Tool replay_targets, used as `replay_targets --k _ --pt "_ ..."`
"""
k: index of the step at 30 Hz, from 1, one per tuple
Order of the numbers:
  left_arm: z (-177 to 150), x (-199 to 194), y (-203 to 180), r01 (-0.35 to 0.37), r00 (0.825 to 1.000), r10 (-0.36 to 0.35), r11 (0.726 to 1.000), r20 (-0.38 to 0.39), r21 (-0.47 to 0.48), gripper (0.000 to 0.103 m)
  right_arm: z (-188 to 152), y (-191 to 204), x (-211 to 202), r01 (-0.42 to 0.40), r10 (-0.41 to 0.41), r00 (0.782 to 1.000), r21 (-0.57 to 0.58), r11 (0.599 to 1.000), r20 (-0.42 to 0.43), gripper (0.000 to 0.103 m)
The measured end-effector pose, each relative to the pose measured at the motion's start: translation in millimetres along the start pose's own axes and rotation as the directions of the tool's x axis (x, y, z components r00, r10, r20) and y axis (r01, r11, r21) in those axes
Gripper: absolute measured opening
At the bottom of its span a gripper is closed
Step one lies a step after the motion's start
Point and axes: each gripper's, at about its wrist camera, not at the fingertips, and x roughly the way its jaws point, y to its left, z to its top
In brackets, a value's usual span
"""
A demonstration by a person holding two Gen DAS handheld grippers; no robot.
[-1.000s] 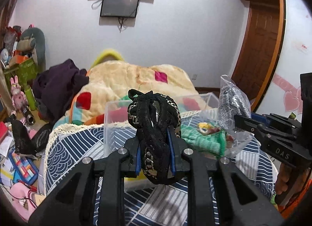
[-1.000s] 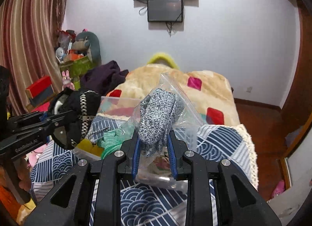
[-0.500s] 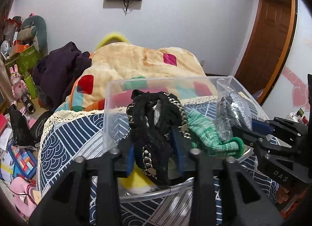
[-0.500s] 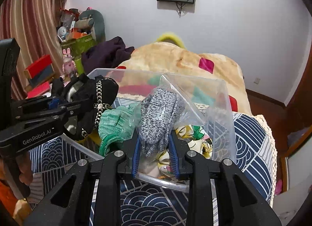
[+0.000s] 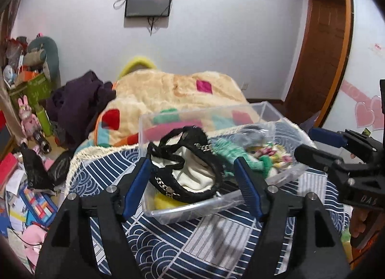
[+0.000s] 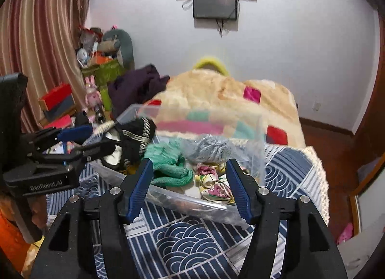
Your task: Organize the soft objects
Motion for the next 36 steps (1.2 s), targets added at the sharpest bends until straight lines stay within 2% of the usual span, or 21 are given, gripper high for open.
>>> replay_targets --k 4,9,14,16,22,36 --pt "4.0 -32.0 -7.6 0.009 0.997 -0.010 1.000 0.074 0.010 0.072 3.8 3.2 -29.5 -0.014 0.013 0.996 0.007 1.000 0.083 0.059" --pt "6.0 -73.7 -18.5 0.010 0.985 -0.015 1.000 0.174 0.029 0.080 4.0 7.0 -61.2 -0.031 0.026 0.985 0.025 0.999 0.172 0.061" --pt "-0.4 -110.6 -32.8 0.001 0.966 -0.017 0.998 0.260 0.061 0.093 -0.4 9.1 -88.9 -0.040 0.029 0.968 0.040 0.998 0.250 0.075" --pt "-2.6 -119.9 -36.2 0.000 0.961 -0.017 0.998 0.277 0.063 0.098 -3.6 11.8 -96.3 -0.039 0.028 0.963 0.036 0.999 0.267 0.077" --pt "-13.0 -136.3 -44.0 -0.005 0.953 -0.014 0.998 0.301 0.061 0.102 -12.6 19.8 -107.1 -0.025 0.014 0.954 0.032 0.999 0.299 0.086" --pt "-28.4 -139.3 -47.6 0.003 0.955 -0.018 0.999 0.296 0.054 0.102 -27.3 19.8 -110.2 -0.039 0.021 0.955 0.056 0.998 0.295 0.087"
